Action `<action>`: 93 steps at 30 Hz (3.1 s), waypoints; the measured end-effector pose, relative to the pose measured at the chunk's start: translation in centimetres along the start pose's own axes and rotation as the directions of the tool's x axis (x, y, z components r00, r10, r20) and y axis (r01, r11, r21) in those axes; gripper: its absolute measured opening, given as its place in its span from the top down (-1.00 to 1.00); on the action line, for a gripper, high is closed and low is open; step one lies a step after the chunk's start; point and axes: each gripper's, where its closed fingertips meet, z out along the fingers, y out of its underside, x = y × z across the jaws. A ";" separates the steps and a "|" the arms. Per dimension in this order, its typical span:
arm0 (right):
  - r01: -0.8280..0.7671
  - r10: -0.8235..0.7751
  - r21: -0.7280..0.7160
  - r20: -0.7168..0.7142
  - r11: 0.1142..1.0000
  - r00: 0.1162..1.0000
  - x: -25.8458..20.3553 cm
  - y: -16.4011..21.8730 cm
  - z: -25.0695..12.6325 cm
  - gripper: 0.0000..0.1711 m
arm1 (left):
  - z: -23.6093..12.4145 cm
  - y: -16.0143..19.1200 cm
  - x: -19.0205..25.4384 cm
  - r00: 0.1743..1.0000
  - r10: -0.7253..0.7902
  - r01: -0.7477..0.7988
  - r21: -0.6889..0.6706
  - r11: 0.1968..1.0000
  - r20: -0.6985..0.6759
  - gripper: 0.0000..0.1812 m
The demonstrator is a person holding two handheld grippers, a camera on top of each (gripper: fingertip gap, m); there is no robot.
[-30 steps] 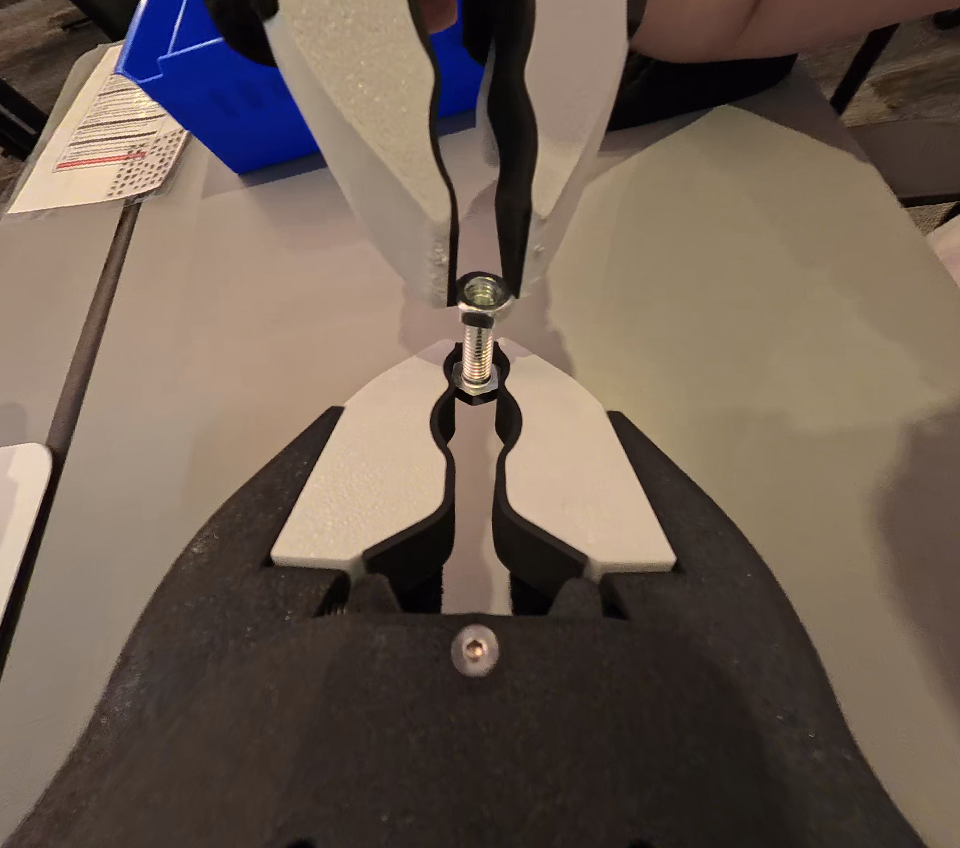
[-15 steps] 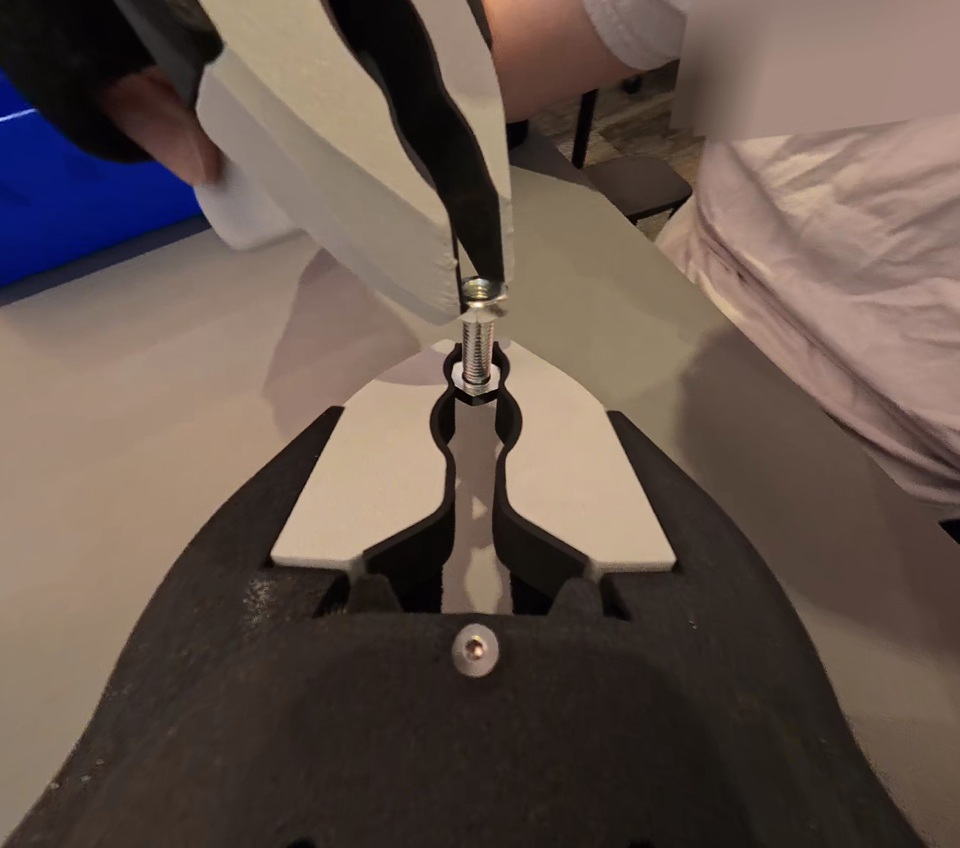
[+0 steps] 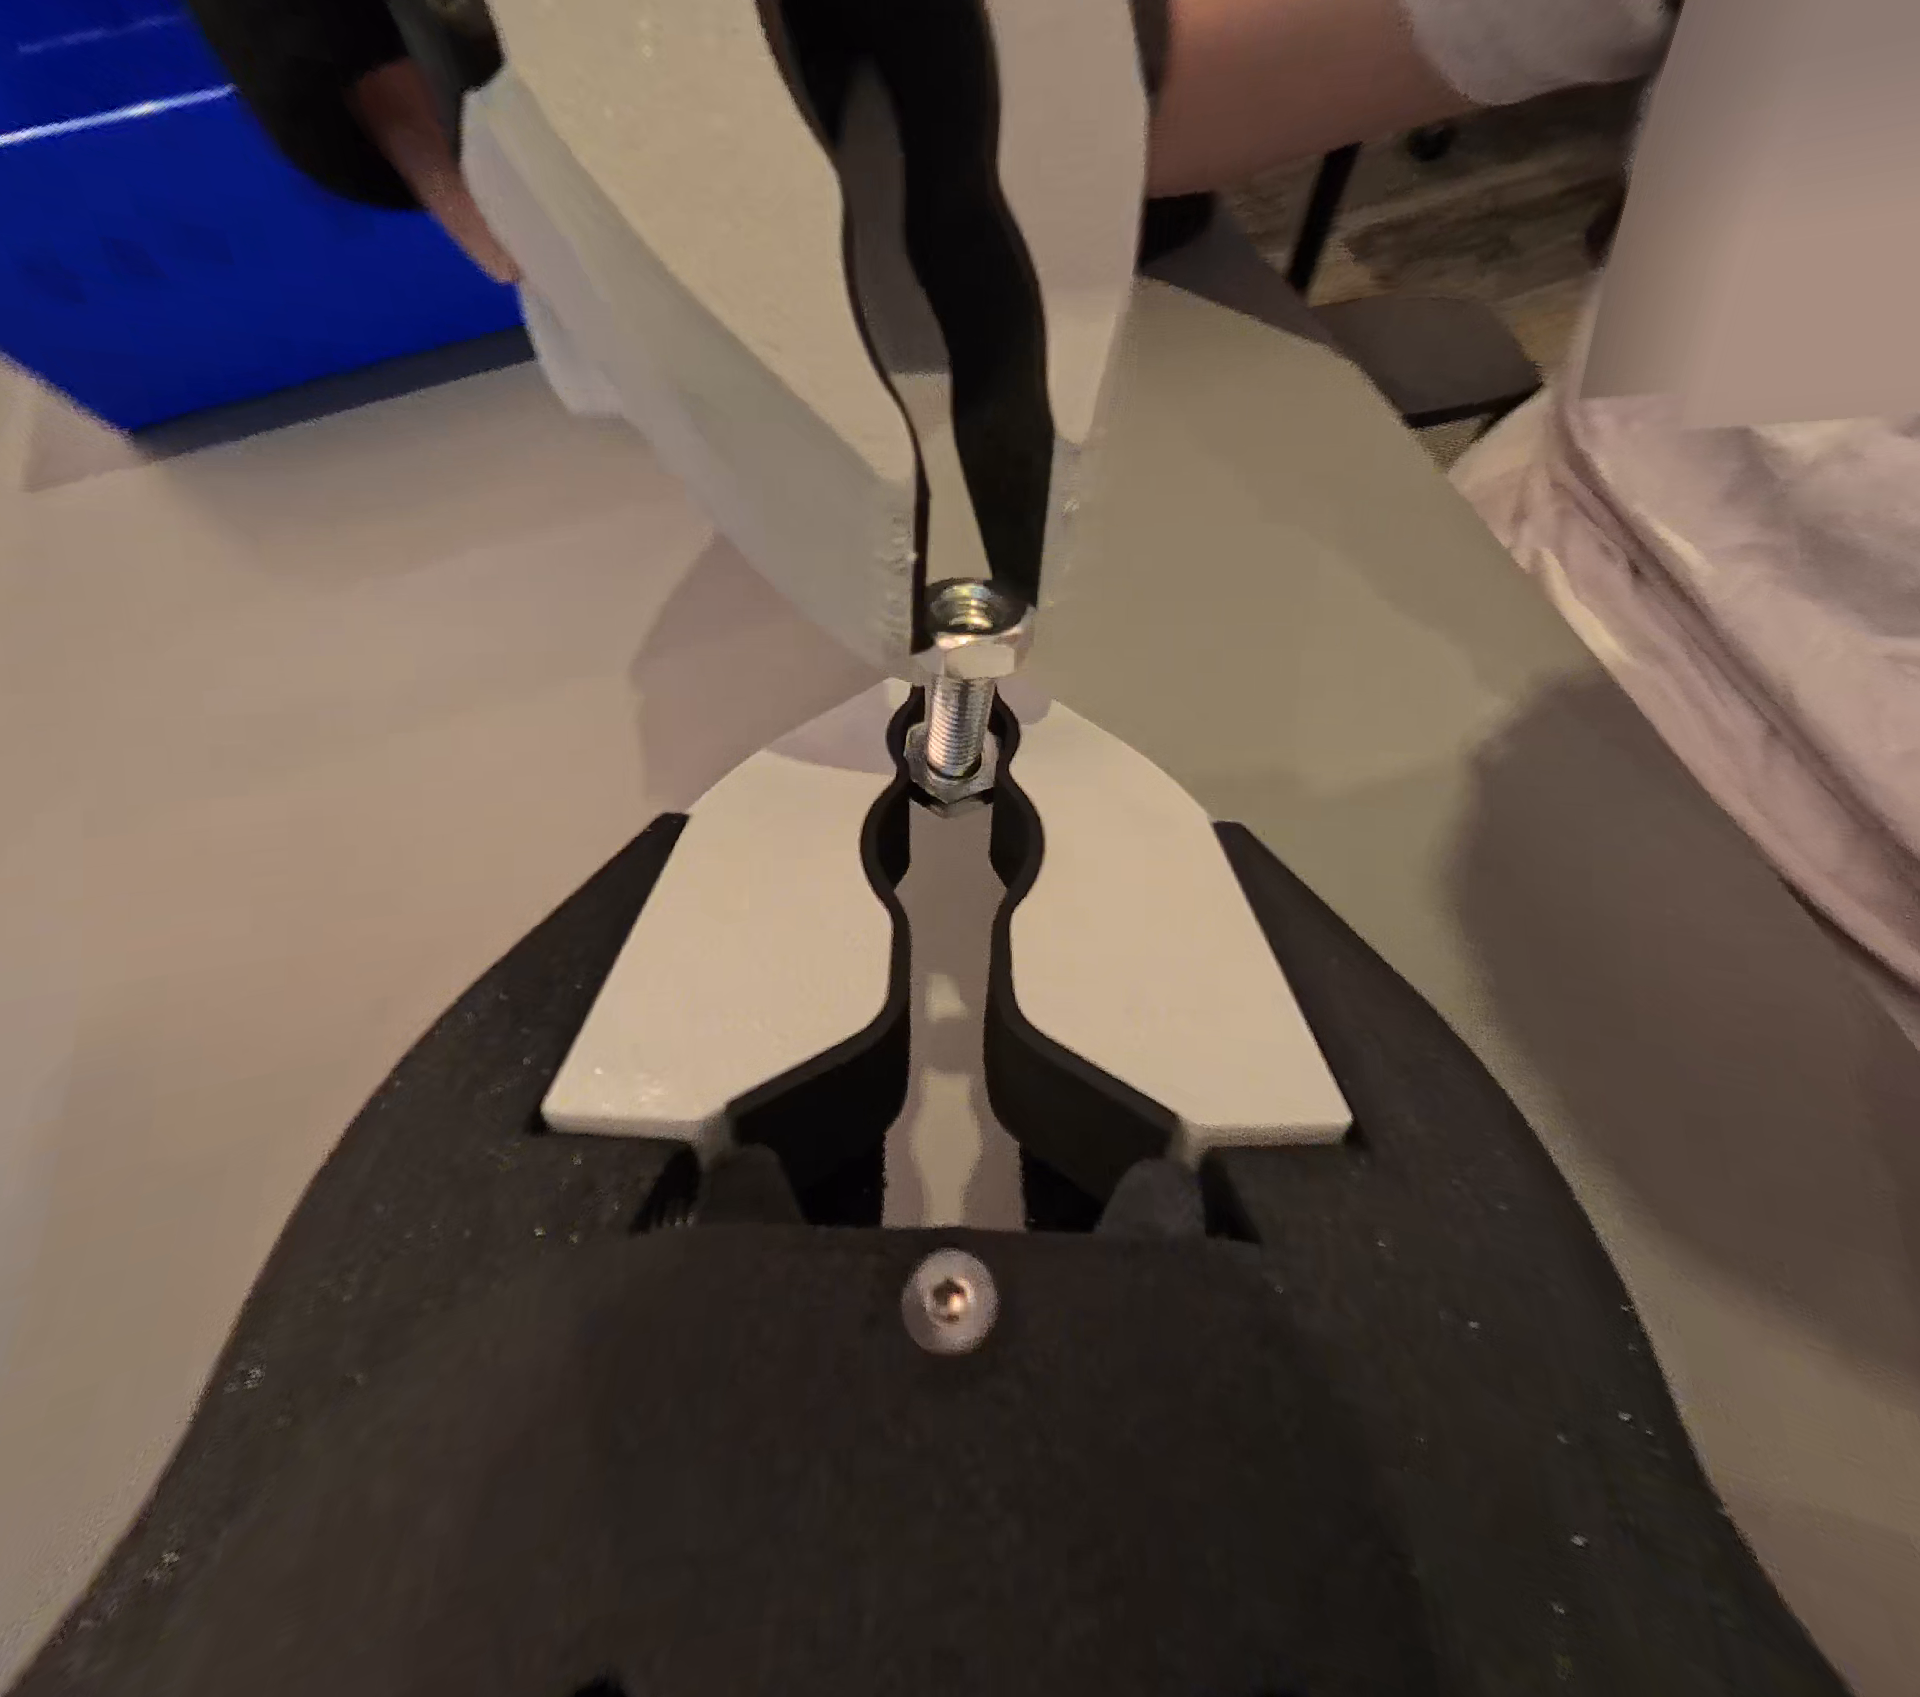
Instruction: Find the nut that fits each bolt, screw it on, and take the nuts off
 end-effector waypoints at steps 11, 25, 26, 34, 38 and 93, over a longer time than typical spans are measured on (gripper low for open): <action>-0.230 0.223 -0.054 -0.118 0.972 0.968 3.5 2.6 0.5 0.84 | -1.0 2.2 -4.9 0.952 -0.101 0.139 -0.114 0.984 0.288 0.90; -0.514 0.513 0.044 -0.187 0.857 0.838 6.1 3.8 1.3 0.84 | -2.9 4.0 -8.0 0.834 -0.118 0.266 -0.205 0.942 0.539 0.90; -0.530 0.530 0.059 -0.191 0.846 0.826 6.3 3.8 1.3 0.84 | -3.0 4.0 -8.2 0.824 -0.123 0.274 -0.199 0.941 0.553 0.90; -0.654 0.675 0.170 -0.225 0.737 0.703 7.6 4.0 1.6 0.84 | -4.3 4.6 -9.6 0.727 -0.082 0.312 -0.222 0.924 0.682 0.90; -0.672 0.702 0.201 -0.237 0.712 0.672 7.9 4.0 1.7 0.84 | -4.6 4.7 -9.9 0.707 -0.080 0.323 -0.220 0.921 0.703 0.90; -0.036 0.044 0.153 -0.046 0.988 0.998 2.2 0.7 -0.4 0.75 | -1.1 0.6 -3.2 0.968 -0.115 0.141 -0.100 0.985 0.225 0.90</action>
